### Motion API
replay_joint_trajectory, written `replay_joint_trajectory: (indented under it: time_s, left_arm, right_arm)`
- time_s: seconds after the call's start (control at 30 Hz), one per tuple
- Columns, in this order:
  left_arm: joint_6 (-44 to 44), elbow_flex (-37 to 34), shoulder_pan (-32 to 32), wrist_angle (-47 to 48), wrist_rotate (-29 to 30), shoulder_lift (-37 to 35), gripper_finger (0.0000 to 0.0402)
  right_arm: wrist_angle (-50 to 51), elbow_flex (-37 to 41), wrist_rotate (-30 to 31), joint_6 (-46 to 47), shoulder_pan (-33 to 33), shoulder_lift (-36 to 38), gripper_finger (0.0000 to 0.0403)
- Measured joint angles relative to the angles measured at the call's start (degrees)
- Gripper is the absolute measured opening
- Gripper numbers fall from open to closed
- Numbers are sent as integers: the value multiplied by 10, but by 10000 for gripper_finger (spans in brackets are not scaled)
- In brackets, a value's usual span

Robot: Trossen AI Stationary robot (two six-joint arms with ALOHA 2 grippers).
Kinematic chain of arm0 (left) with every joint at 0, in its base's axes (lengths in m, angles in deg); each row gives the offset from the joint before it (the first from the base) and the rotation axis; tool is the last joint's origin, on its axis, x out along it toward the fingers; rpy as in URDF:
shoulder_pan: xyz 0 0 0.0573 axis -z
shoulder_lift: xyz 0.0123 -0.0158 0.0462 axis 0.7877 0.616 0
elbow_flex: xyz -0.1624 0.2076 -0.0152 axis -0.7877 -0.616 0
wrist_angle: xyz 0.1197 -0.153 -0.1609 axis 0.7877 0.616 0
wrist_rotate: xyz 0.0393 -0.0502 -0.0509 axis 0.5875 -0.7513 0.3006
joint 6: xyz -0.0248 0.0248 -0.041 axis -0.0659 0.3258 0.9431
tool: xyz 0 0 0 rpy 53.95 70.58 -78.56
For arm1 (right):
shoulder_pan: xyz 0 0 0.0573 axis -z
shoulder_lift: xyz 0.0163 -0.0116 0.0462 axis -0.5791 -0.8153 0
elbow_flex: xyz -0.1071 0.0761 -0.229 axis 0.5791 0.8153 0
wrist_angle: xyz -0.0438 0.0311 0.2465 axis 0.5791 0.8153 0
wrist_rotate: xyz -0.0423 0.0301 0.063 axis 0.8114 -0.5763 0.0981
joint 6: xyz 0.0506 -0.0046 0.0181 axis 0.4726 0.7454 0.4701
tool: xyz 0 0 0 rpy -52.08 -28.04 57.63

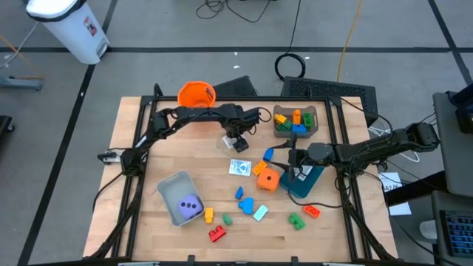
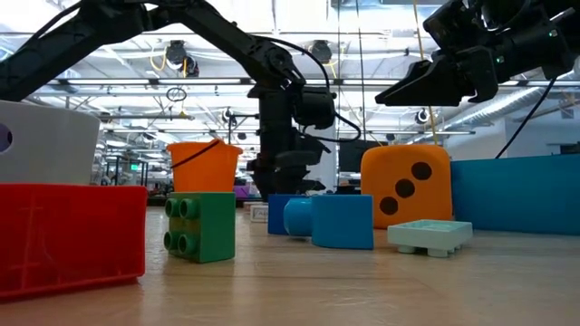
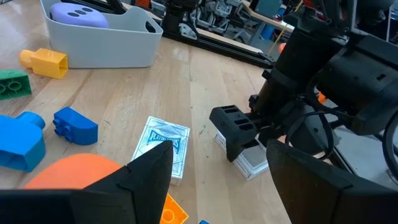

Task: Pick & Place Toys
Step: Put the brown deck of cards into the blue bin

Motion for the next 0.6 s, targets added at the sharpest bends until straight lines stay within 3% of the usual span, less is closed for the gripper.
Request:
replay_joint_trajectory:
  time_s: [0.27,0.43,0.6]
  left_arm:
    - [-42,42,-1,89,14,-12,315]
    - [-43,53,-2,162,46,-50,331]
    - [-41,53,-2,211,62,-110,316]
  right_arm:
    - [-4,0,1,-27,1,0,254]
    - [-10,0,2,-56,1,0,254]
    - [-31,0,2,-59,1,0,254]
